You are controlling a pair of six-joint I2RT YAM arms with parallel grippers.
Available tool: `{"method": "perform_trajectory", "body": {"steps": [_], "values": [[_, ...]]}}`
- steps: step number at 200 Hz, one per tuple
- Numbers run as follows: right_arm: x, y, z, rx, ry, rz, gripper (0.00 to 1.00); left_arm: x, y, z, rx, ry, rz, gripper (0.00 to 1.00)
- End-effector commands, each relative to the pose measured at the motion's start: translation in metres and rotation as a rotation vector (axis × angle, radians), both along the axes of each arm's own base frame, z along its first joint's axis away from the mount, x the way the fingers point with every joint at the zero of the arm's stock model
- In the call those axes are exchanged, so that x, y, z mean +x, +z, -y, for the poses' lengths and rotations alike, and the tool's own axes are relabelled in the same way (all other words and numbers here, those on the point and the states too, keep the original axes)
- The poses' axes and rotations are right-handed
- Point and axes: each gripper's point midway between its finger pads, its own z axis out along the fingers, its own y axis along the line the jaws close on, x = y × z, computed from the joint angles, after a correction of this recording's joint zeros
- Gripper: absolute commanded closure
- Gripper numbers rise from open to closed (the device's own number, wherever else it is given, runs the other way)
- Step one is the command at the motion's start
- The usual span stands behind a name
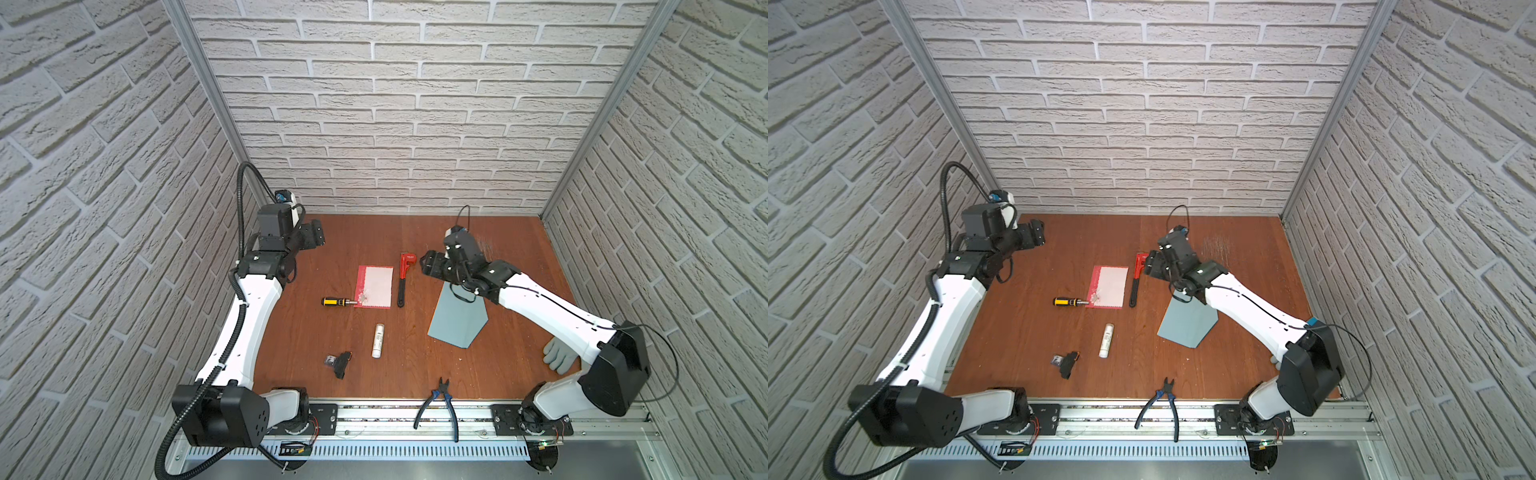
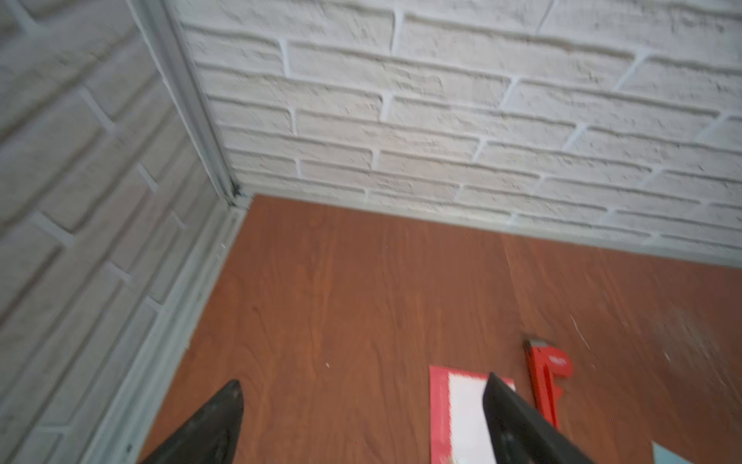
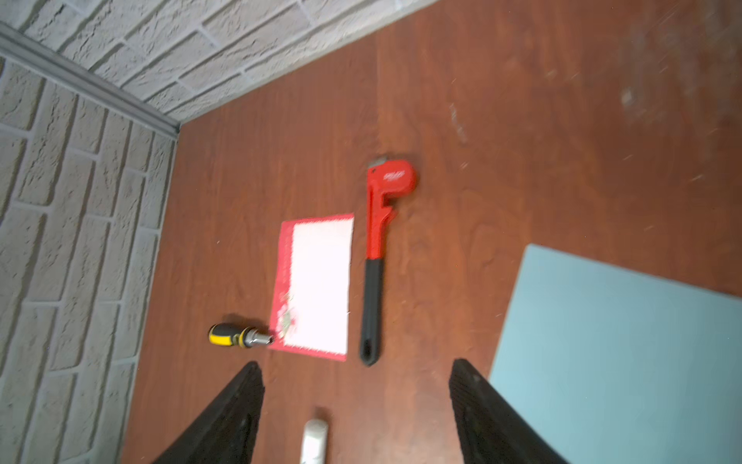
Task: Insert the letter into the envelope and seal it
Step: 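Move both grippers toward the pink letter sheet beside the red wrench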
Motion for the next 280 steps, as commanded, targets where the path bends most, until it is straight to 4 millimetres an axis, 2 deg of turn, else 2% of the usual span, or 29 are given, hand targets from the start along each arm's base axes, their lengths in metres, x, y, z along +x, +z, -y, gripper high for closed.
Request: {"method": "perform_trajectory", "body": {"steps": [1, 18, 35, 70, 98, 125, 135, 138, 147, 202, 234, 280], "values": [[-0.018, -0.011, -0.031, 0.115, -0.057, -0.122, 0.25, -0.023, -0.05, 0.029, -0.182, -0.083, -0.23, 0.1], [-0.025, -0.028, -0.055, 0.157, -0.036, -0.197, 0.25, -0.024, -0.07, 0.042, -0.26, -0.118, -0.288, 0.11], [-0.023, -0.04, -0.07, 0.179, -0.02, -0.238, 0.27, -0.022, -0.087, 0.05, -0.321, -0.132, -0.348, 0.11], [-0.005, -0.047, -0.091, 0.129, 0.044, -0.257, 0.28, -0.016, -0.116, 0.065, -0.412, -0.171, -0.451, 0.12], [0.012, -0.065, -0.101, 0.158, 0.039, -0.284, 0.28, -0.009, -0.133, 0.07, -0.434, -0.187, -0.495, 0.12], [0.032, -0.078, -0.105, 0.2, 0.013, -0.281, 0.28, -0.003, -0.151, 0.075, -0.45, -0.212, -0.539, 0.13], [0.042, -0.073, -0.105, 0.222, 0.01, -0.259, 0.28, 0.0, -0.155, 0.079, -0.474, -0.228, -0.55, 0.14], [0.045, -0.085, -0.105, 0.21, 0.006, -0.27, 0.28, 0.0, -0.156, 0.08, -0.481, -0.233, -0.552, 0.15], [0.055, -0.087, -0.105, 0.206, 0.013, -0.253, 0.28, 0.002, -0.16, 0.083, -0.494, -0.241, -0.563, 0.15], [0.108, -0.107, -0.088, 0.171, 0.051, -0.24, 0.31, 0.006, -0.184, 0.103, -0.531, -0.284, -0.61, 0.18], [0.125, -0.115, -0.086, 0.143, 0.09, -0.244, 0.32, 0.007, -0.195, 0.12, -0.569, -0.311, -0.629, 0.2], [0.135, -0.128, -0.09, 0.099, 0.123, -0.263, 0.33, 0.015, -0.204, 0.132, -0.63, -0.324, -0.651, 0.24]]}}
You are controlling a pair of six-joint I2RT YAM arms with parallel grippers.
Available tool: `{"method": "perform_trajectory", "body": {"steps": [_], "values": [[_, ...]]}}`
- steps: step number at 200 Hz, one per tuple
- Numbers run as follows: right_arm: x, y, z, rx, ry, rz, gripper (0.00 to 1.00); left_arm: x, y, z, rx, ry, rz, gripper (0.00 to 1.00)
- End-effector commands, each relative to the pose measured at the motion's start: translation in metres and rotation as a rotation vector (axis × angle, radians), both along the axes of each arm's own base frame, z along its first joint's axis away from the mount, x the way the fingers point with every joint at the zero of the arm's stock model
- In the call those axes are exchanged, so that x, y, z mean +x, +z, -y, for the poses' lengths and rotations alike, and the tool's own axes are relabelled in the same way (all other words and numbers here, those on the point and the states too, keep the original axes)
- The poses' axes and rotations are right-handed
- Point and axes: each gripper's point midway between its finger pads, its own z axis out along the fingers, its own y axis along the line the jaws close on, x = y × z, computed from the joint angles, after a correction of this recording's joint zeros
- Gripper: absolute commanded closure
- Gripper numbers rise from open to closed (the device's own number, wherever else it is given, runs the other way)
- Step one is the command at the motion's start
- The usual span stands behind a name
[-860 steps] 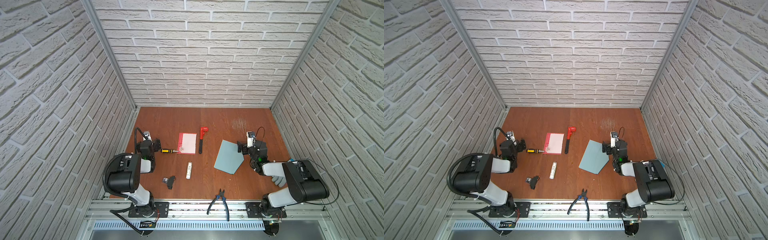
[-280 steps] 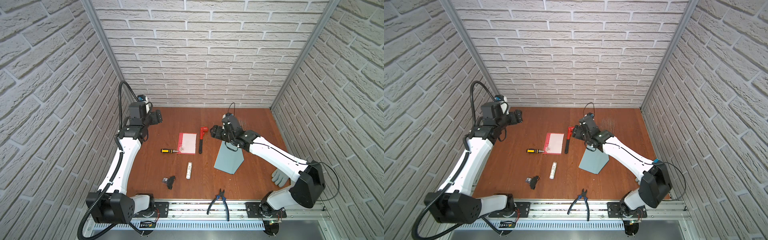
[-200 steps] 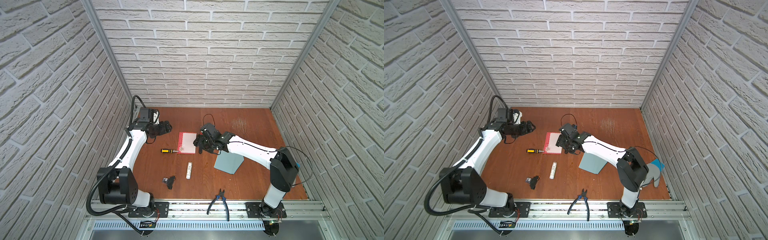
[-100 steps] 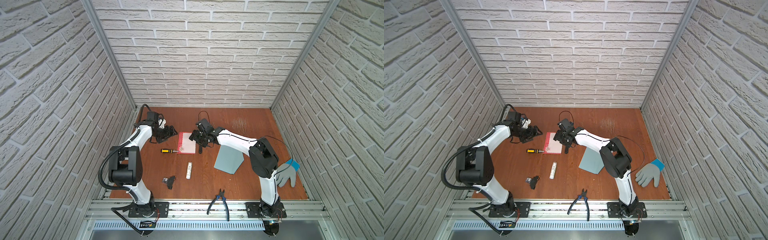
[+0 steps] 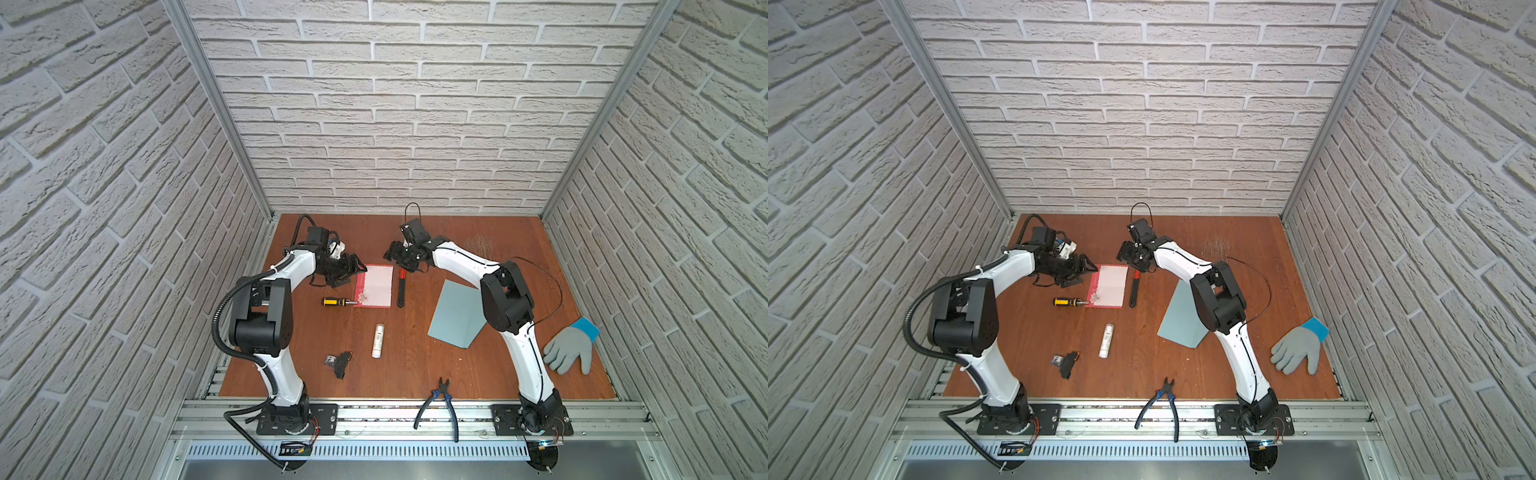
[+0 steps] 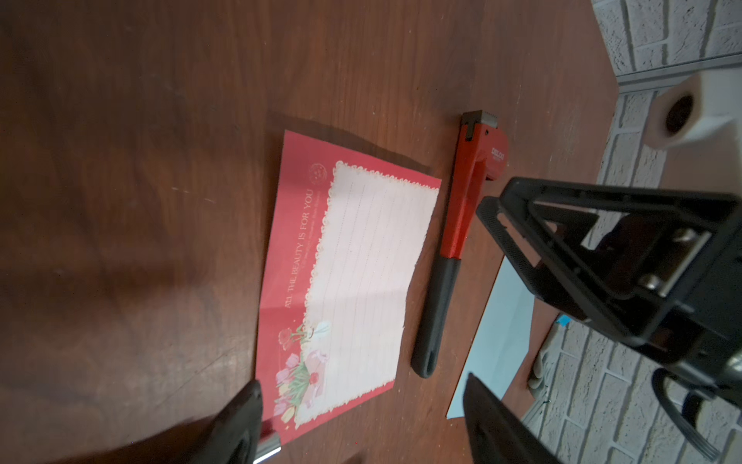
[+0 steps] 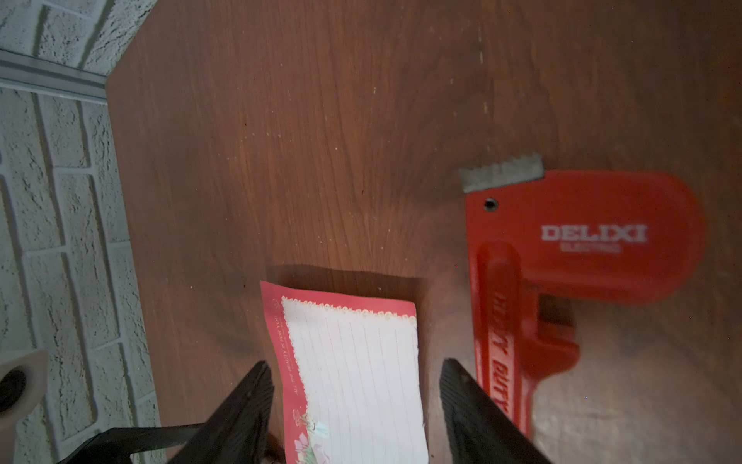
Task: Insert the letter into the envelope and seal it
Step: 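Move both grippers toward the pink letter sheet beside the red wrench, then pinch the letter sheet's edge with the right gripper and lift it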
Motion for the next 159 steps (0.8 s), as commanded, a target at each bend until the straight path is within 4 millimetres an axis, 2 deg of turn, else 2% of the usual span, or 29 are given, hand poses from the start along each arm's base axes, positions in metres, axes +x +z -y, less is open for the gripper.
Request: {"method": "perform_trajectory", "body": {"steps": [1, 69, 159], "values": [[-0.003, 0.004, -0.008, -0.021, 0.062, 0.006, 0.33, 0.012, 0.003, 0.01, -0.055, -0.006, 0.019, 0.24], [0.0, -0.009, -0.001, -0.103, 0.069, -0.026, 0.34, 0.017, -0.018, 0.016, -0.091, 0.019, -0.029, 0.27], [0.004, -0.026, -0.007, -0.108, 0.078, -0.064, 0.33, 0.022, -0.039, 0.02, -0.102, 0.012, -0.076, 0.29]]}}
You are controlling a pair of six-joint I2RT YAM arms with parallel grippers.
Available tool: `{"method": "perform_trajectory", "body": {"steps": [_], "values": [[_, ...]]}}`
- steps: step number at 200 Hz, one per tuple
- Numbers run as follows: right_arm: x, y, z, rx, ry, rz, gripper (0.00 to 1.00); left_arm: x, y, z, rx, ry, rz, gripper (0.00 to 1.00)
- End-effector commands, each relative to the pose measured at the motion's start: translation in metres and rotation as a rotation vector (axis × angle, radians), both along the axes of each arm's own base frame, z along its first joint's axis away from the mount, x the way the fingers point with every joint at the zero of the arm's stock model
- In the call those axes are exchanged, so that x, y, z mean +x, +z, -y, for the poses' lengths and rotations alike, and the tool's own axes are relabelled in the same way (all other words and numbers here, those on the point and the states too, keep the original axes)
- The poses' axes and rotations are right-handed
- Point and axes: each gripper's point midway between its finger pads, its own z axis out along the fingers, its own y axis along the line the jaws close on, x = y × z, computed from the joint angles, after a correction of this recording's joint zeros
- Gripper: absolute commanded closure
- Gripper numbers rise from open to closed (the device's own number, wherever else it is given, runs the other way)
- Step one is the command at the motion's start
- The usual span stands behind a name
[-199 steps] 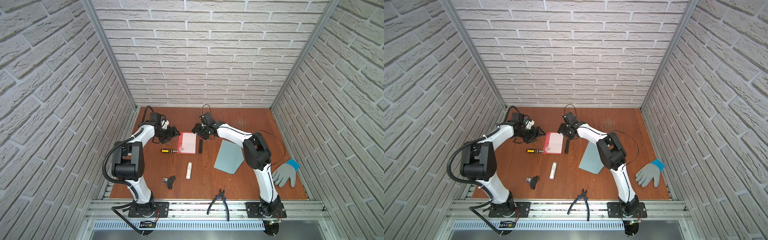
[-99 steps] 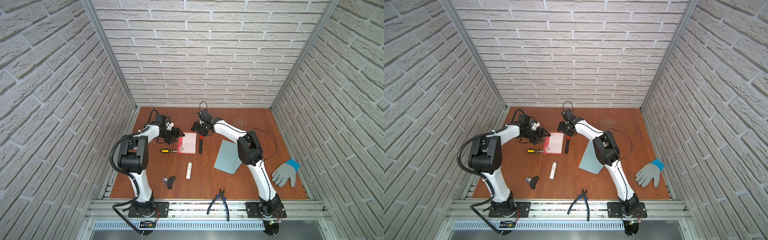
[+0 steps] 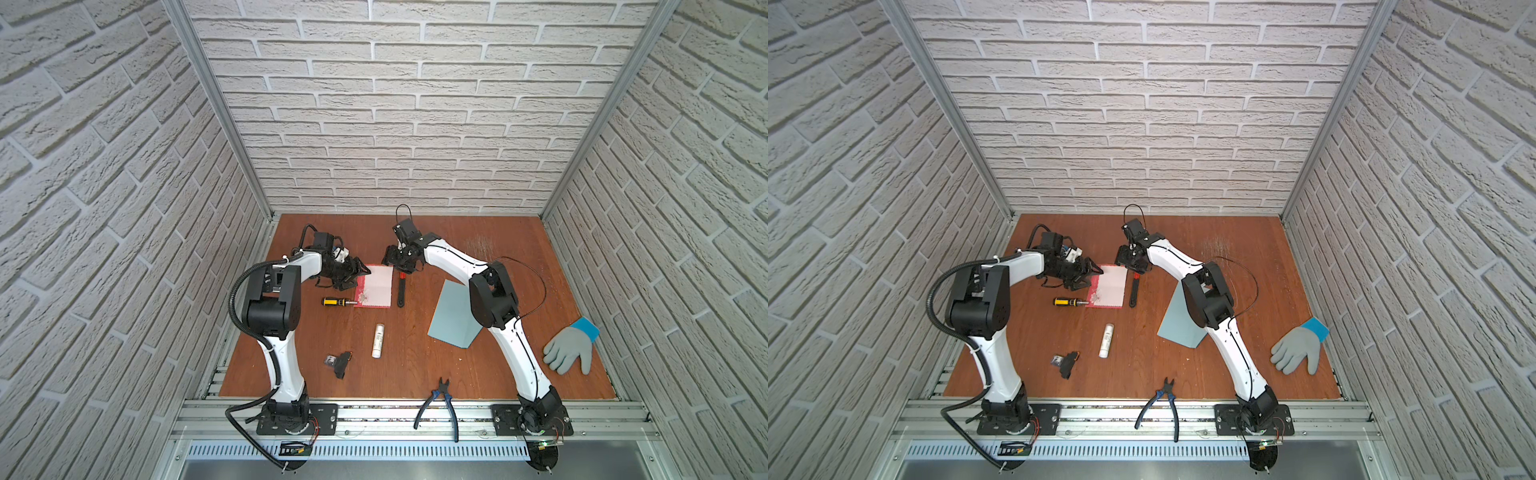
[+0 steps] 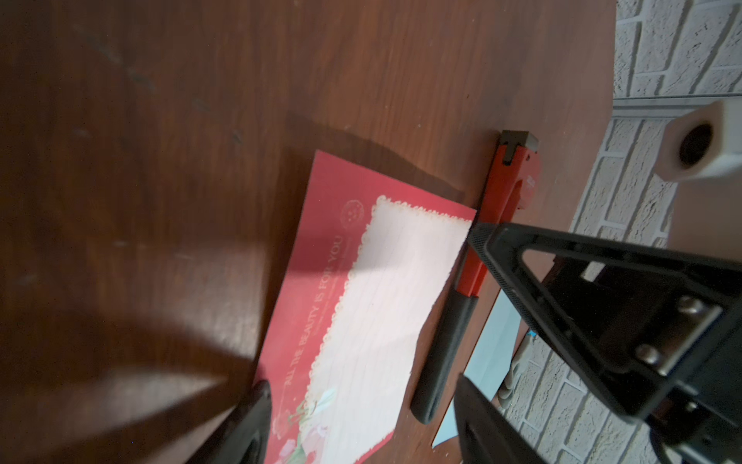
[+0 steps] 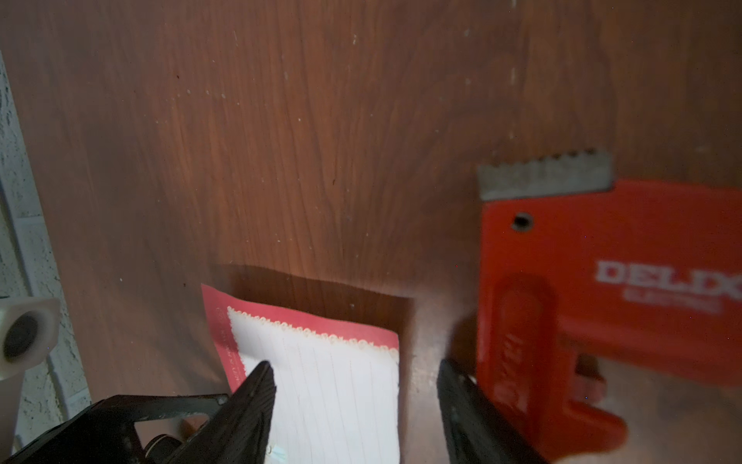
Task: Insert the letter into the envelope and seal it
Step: 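Pinch the letter sheet's edge with the right gripper and lift it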
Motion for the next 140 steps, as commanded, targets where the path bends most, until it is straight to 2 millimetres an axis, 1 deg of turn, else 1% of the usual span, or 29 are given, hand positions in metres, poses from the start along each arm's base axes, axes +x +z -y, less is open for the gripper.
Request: {"method": "perform_trajectory", "body": {"steps": [1, 35, 64, 102, 140], "values": [[0.003, 0.004, -0.002, -0.009, 0.008, 0.007, 0.33, 0.008, 0.001, 0.007, -0.02, -0.021, 0.02, 0.29], [0.003, -0.001, -0.004, -0.007, 0.002, -0.005, 0.33, 0.007, -0.005, 0.006, -0.005, -0.043, -0.004, 0.29], [-0.001, -0.005, -0.005, 0.0, 0.009, -0.032, 0.33, 0.004, -0.012, 0.0, 0.009, -0.035, -0.042, 0.31], [-0.005, 0.0, -0.007, 0.028, 0.026, -0.049, 0.33, 0.003, -0.017, -0.01, 0.012, -0.022, -0.063, 0.31], [-0.004, 0.008, -0.014, 0.095, 0.037, -0.027, 0.34, 0.004, -0.021, -0.013, 0.013, -0.02, -0.078, 0.31]]}}
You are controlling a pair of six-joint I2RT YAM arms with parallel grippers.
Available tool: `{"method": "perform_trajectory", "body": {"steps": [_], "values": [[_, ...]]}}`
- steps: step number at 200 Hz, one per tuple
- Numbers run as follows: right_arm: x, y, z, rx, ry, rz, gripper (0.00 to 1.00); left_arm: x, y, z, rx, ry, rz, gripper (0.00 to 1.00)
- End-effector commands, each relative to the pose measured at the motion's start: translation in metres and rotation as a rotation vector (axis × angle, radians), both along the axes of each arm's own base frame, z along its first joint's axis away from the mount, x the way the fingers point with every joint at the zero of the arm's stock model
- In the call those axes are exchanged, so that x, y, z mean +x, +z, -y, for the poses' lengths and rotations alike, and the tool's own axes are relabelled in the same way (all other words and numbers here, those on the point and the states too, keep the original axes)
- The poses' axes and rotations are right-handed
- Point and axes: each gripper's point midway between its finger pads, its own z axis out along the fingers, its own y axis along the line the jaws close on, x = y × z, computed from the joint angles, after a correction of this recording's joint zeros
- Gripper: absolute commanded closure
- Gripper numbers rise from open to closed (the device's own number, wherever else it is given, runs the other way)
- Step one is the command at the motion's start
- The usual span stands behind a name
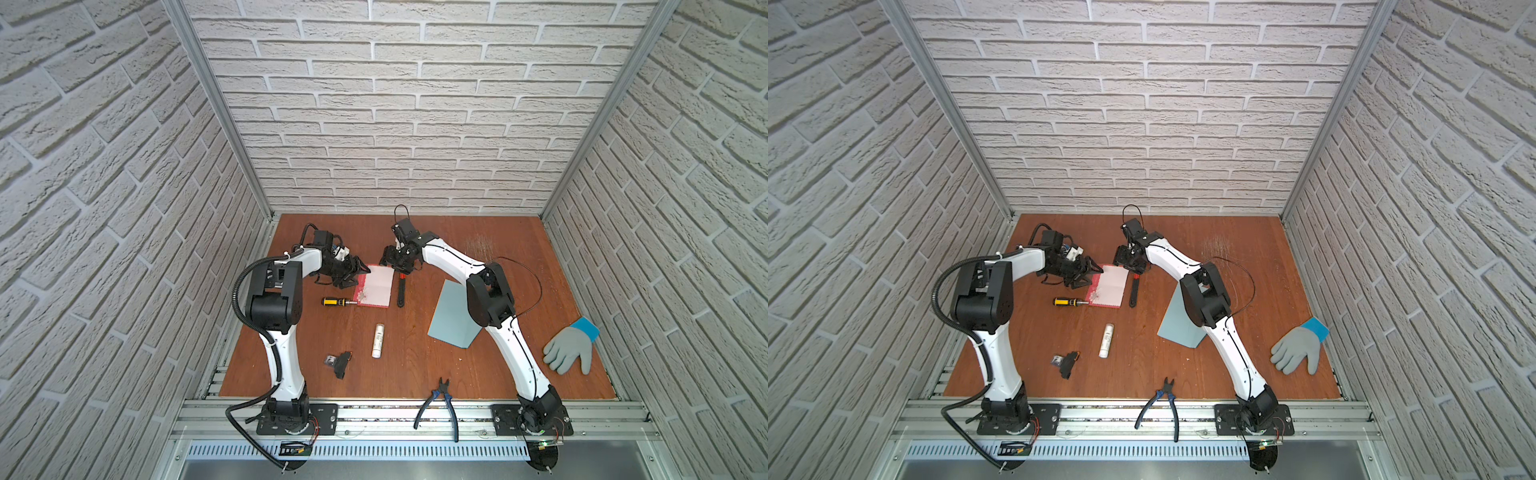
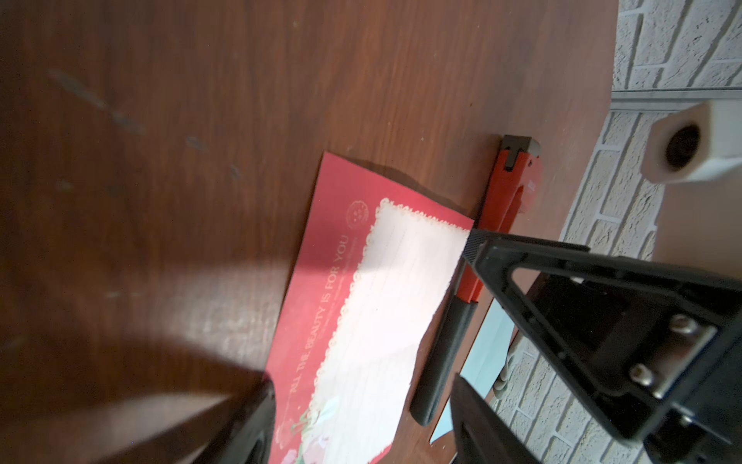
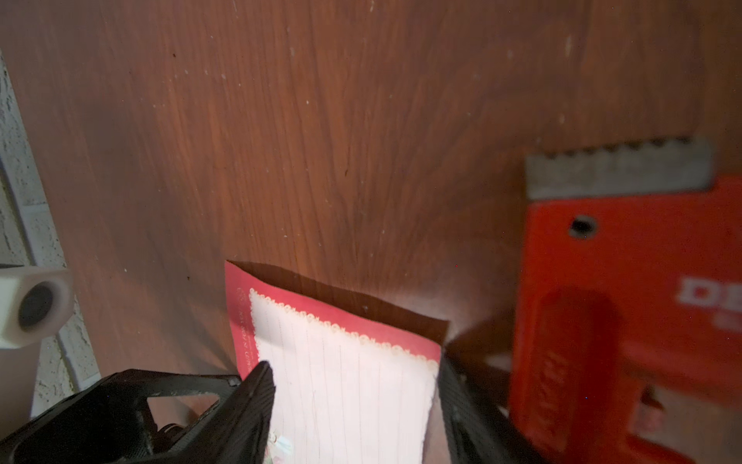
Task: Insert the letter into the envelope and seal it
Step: 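Pinch the letter sheet's edge with the right gripper and lift it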
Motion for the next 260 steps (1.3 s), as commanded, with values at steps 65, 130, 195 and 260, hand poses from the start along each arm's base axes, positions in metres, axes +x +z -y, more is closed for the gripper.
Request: {"method": "perform_trajectory", "body": {"steps": [65, 130, 195, 260], "values": [[0.006, 0.028, -0.018, 0.219, 0.011, 0.076, 0.39, -0.004, -0.022, -0.007, 0.021, -0.004, -0.075, 0.31], [0.001, 0.024, -0.012, 0.223, 0.008, 0.083, 0.47, -0.005, -0.024, -0.007, 0.025, -0.008, -0.081, 0.32], [-0.003, 0.028, -0.009, 0.195, 0.044, 0.101, 0.73, -0.005, -0.021, -0.006, 0.02, -0.008, -0.077, 0.32], [-0.009, 0.053, -0.01, 0.205, 0.093, 0.167, 0.94, -0.002, -0.004, -0.006, 0.016, -0.008, -0.033, 0.29]]}}
